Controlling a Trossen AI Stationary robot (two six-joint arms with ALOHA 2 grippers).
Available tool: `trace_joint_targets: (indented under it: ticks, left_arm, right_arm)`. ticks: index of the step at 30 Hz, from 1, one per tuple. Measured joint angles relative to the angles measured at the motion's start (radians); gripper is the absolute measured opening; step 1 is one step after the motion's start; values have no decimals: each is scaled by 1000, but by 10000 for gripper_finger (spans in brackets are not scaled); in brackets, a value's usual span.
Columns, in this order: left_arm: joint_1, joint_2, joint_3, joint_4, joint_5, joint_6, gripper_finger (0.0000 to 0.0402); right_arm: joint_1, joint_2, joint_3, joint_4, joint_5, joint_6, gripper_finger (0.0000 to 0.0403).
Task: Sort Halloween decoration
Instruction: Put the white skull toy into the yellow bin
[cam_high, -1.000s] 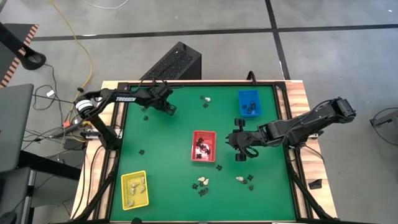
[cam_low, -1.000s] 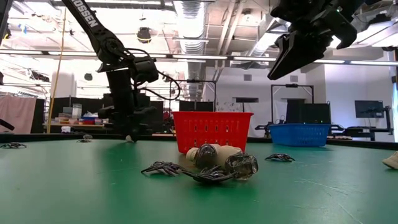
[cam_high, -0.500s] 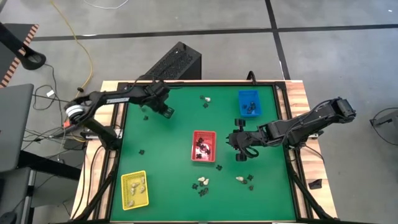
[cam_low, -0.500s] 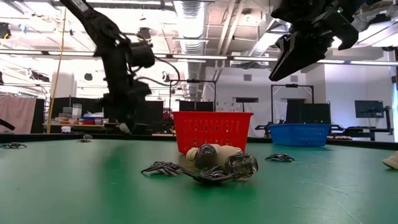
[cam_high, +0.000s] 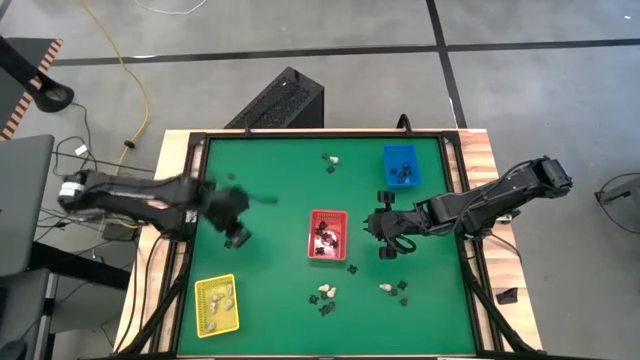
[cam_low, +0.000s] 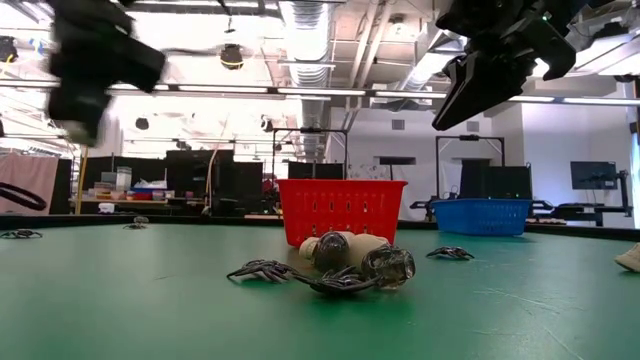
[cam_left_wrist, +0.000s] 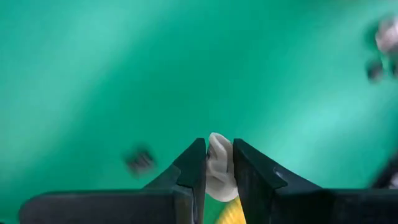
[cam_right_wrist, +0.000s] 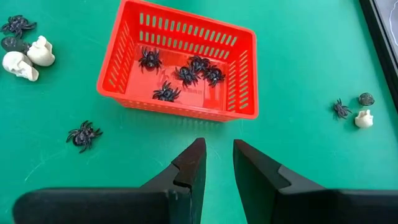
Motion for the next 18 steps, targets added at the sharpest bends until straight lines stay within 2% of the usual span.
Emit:
trace_joint_targets:
  ticks: [5,10,14,18]
  left_arm:
    - [-363,-58,-42,39,-56,-332,59]
    - [-648,-37,-42,120,-147,-545,60]
    - [-781,18,-61,245,-169,-644,60]
    - [-836,102,-70,267,-166,-712,60]
  right_arm:
    - [0,0,0,2,0,0,111]
    - [0,0,0,6,0,2,111]
    - [0,0,0,12,0,5,111]
    - [0,0,0,18,0,5,111]
